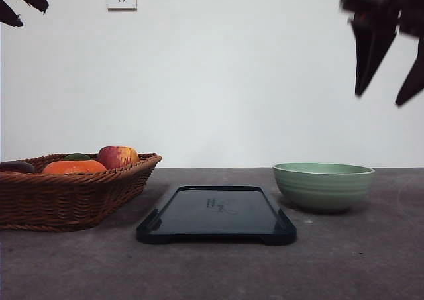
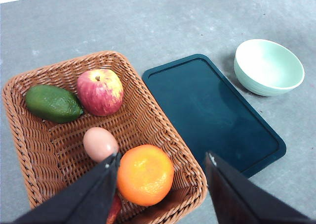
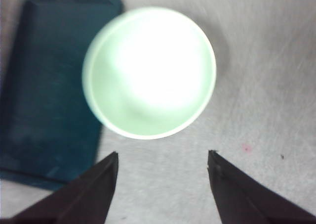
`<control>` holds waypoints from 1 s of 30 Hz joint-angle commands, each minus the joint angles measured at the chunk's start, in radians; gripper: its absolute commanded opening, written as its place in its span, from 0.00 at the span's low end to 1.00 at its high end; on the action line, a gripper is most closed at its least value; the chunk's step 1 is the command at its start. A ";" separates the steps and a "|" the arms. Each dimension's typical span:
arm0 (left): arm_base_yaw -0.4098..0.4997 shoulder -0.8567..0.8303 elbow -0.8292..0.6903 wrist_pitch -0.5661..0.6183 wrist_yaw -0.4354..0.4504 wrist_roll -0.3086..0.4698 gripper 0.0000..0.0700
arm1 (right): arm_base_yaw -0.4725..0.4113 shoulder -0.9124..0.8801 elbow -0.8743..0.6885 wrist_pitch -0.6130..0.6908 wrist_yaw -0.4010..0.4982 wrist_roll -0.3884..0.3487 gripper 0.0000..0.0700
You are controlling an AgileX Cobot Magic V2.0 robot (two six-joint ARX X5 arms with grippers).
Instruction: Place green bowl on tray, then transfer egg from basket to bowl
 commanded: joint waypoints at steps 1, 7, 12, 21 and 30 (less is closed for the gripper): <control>-0.003 0.006 0.022 0.013 0.007 -0.001 0.50 | -0.006 0.044 0.022 0.015 0.004 0.006 0.47; -0.003 0.006 0.022 0.013 0.007 -0.002 0.50 | -0.039 0.153 0.022 0.093 0.003 0.001 0.47; -0.003 0.006 0.022 0.013 0.007 -0.018 0.50 | -0.077 0.230 0.025 0.144 -0.039 -0.002 0.42; -0.003 0.006 0.022 0.017 0.007 -0.024 0.50 | -0.135 0.361 0.129 0.148 -0.104 -0.013 0.36; -0.003 0.006 0.022 0.032 0.007 -0.024 0.50 | -0.134 0.477 0.290 0.038 -0.106 -0.033 0.36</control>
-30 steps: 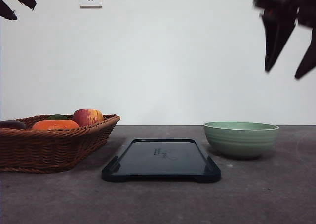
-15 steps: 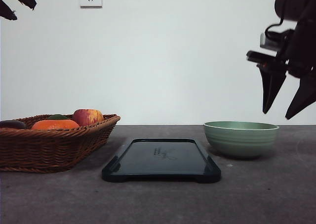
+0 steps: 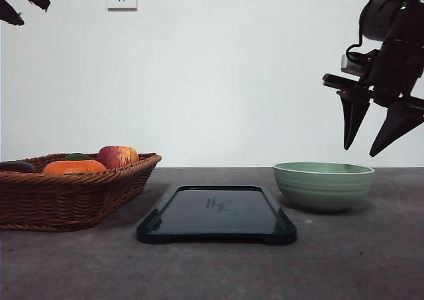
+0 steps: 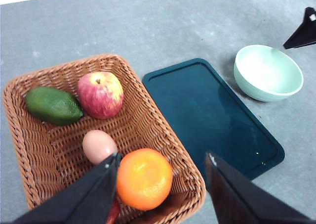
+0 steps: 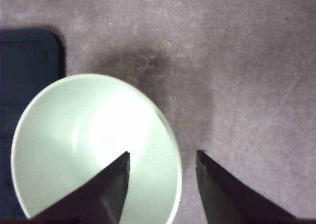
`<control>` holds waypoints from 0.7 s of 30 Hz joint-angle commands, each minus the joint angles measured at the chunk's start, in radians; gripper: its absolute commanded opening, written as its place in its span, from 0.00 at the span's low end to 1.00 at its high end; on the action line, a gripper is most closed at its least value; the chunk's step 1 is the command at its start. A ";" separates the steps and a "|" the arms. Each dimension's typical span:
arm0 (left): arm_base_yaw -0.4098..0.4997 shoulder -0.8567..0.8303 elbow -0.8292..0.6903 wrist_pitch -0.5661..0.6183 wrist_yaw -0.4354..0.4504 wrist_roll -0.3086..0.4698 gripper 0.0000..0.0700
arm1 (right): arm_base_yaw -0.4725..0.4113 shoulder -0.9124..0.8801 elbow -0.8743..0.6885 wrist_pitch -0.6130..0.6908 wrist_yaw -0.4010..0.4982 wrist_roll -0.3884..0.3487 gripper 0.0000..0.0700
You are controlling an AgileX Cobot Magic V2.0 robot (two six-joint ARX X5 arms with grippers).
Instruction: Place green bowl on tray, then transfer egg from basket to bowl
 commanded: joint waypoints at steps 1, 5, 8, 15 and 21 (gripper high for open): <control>-0.003 0.006 0.022 0.017 0.007 -0.001 0.50 | 0.004 0.026 0.026 -0.008 -0.003 -0.012 0.36; -0.003 0.006 0.022 0.019 0.007 -0.001 0.50 | 0.004 0.027 0.027 -0.029 -0.001 -0.022 0.33; -0.003 0.006 0.022 0.019 0.007 -0.001 0.50 | 0.004 0.028 0.027 -0.061 0.004 -0.046 0.30; -0.003 0.006 0.022 0.019 0.007 -0.001 0.50 | 0.011 0.028 0.027 -0.082 0.020 -0.065 0.30; -0.003 0.006 0.022 0.019 0.007 -0.001 0.50 | 0.013 0.039 0.027 -0.083 0.030 -0.071 0.30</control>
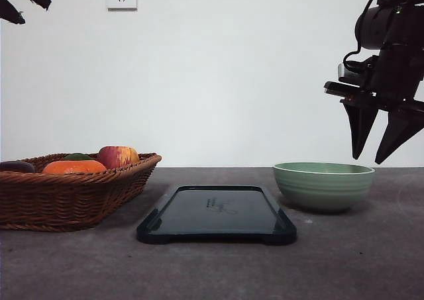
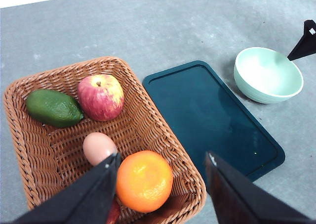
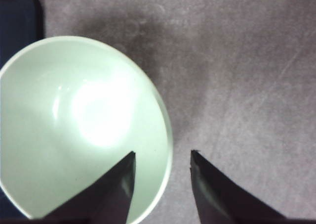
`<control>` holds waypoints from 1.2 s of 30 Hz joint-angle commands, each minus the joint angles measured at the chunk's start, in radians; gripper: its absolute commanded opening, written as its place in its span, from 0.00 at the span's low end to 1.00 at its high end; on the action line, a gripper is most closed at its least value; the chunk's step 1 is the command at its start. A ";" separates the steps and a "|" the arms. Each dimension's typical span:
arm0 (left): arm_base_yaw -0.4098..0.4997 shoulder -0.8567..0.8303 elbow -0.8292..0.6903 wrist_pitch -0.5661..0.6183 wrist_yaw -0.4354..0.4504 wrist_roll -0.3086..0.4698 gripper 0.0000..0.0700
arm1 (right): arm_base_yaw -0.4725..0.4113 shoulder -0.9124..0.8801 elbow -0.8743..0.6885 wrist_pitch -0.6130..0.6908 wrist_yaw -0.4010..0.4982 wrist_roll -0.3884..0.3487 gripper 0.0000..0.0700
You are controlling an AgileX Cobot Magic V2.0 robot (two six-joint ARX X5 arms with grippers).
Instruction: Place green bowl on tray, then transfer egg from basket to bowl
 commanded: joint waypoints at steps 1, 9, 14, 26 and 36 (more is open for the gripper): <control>-0.003 0.006 0.022 0.013 0.007 -0.001 0.50 | 0.003 0.034 0.023 -0.002 0.003 -0.013 0.30; -0.003 0.006 0.022 0.013 0.007 -0.001 0.50 | 0.013 0.081 0.023 -0.010 0.001 -0.014 0.16; -0.003 0.006 0.022 0.013 0.007 -0.003 0.50 | 0.016 0.081 0.023 -0.009 -0.001 -0.014 0.00; -0.003 0.006 0.022 0.013 0.007 -0.003 0.50 | 0.078 0.031 0.104 -0.185 -0.003 -0.076 0.00; -0.003 0.006 0.022 0.012 0.007 -0.004 0.50 | 0.246 0.036 0.235 -0.184 0.001 -0.075 0.00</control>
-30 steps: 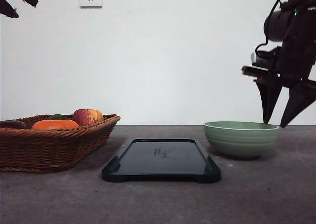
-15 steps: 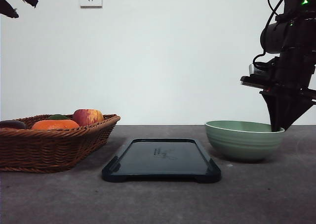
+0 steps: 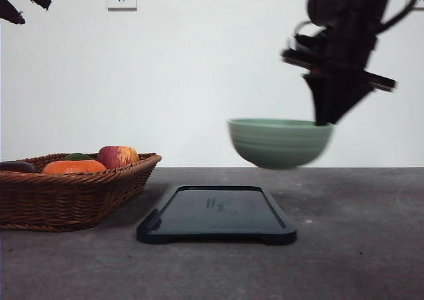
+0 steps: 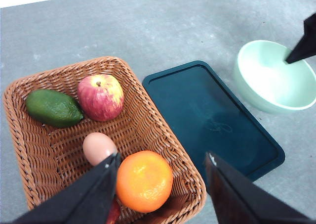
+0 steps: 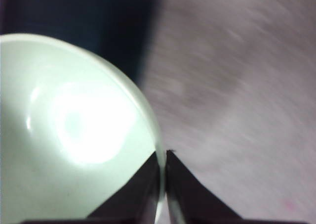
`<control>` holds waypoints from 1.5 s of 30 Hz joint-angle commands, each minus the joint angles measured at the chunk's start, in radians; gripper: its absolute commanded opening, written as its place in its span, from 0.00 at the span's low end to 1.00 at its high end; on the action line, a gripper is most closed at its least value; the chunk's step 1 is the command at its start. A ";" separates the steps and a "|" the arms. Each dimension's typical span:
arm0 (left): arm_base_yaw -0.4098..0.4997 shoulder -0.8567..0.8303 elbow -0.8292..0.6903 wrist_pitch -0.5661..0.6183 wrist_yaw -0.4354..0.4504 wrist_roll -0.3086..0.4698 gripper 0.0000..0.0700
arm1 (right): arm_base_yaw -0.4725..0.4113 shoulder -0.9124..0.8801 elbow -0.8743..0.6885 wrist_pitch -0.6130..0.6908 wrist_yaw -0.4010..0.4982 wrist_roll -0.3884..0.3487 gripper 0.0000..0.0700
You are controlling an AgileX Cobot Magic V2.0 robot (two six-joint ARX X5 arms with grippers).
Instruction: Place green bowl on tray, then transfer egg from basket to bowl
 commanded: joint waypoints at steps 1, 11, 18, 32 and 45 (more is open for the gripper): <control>-0.004 0.006 0.022 0.012 0.007 -0.003 0.50 | 0.024 0.018 0.030 0.012 0.000 -0.001 0.00; -0.007 0.006 0.022 0.012 0.007 -0.003 0.50 | 0.100 0.152 0.120 0.019 -0.001 0.023 0.00; -0.007 0.006 0.022 0.012 0.007 -0.003 0.50 | 0.116 0.256 0.195 0.028 -0.001 0.036 0.00; -0.007 0.006 0.022 0.013 0.007 -0.004 0.50 | 0.116 0.333 0.229 0.040 0.004 0.034 0.00; -0.007 0.006 0.022 0.011 0.007 -0.005 0.50 | 0.118 0.330 0.351 -0.061 -0.001 0.033 0.30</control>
